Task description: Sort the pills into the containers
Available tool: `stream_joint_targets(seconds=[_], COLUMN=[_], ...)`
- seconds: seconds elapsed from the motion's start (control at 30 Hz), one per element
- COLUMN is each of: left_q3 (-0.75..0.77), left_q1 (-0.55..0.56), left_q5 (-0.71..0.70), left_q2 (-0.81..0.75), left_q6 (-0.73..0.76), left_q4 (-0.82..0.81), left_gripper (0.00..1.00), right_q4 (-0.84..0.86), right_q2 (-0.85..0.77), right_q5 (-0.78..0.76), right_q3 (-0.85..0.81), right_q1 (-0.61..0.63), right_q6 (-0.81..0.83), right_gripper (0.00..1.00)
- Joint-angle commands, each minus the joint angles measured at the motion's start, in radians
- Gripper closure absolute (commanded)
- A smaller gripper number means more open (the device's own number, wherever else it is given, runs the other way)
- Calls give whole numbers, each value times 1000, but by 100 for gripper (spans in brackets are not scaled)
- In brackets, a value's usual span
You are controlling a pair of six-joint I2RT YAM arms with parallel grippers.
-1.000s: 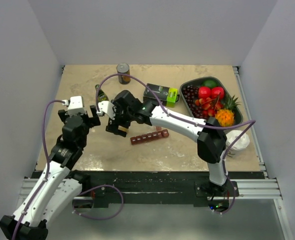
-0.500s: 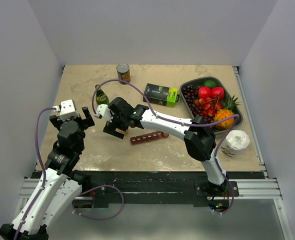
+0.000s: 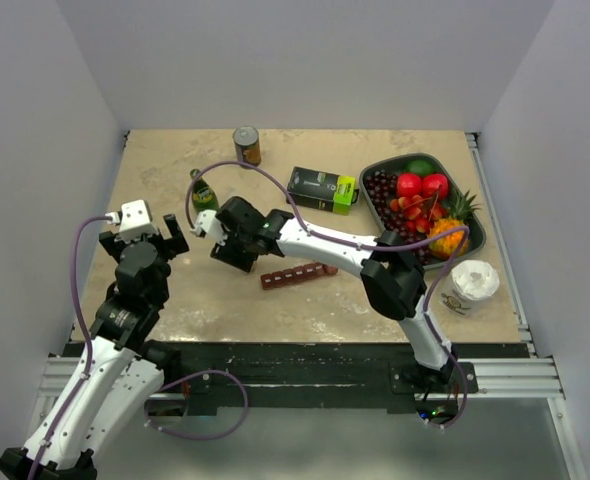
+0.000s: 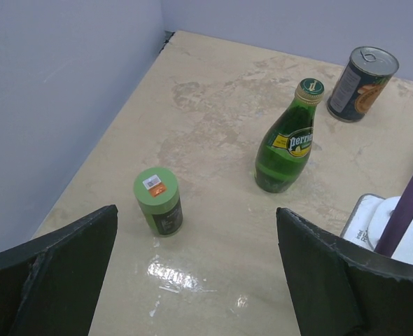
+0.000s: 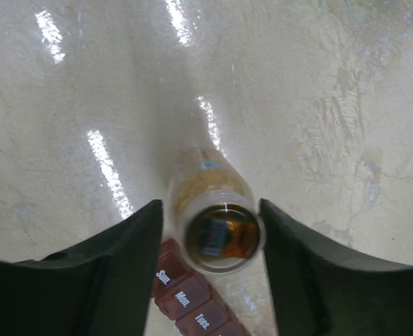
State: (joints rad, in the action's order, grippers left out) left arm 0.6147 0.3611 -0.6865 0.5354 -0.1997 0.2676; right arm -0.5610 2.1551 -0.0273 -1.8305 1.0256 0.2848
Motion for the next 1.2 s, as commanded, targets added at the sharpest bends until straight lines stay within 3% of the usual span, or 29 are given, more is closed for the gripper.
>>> stream_joint_targets(seconds=[0.0,0.17,0.2,0.3,0.37,0.63,0.73,0.97,1.17], left_q3=[-3,-4,-4,-3,-6,-39,-61,-147,-270], left_q1=[2,2,2,2,2,2,2,2,4], left_q5=[-19,-13,-12,5,28,218,387,994,1252], left_q2=[-8,-8,-8,-9,-11,-61,-48,5,20], left_q6=[-23,-21,-21,-17,-14,34,58,155,227], left_q4=[-47,-48,-47,-48,-50,-123,-183,-373,-560], left_gripper=[0,0,0,0,0,0,0,0,0], right_q4=[-8,-14,-16,-25,-31,-66,-70,-28,29], right_q2=[-44,-43,-41,-43,-52,-124,-162,-268,-356], right_q5=[17,24,24,24,49,236,337,530,716], right_q3=[-33,-30,-32,-39,-47,-52,-38,69,209], right_q1=[-16,-24,-24,-24,-33,-119,-171,-281,-337], right_q6=[-16,-16,-15,-9,-7,-9,-19,-70,-95], right_gripper=[47,68,79,94,98,100,100,100,100])
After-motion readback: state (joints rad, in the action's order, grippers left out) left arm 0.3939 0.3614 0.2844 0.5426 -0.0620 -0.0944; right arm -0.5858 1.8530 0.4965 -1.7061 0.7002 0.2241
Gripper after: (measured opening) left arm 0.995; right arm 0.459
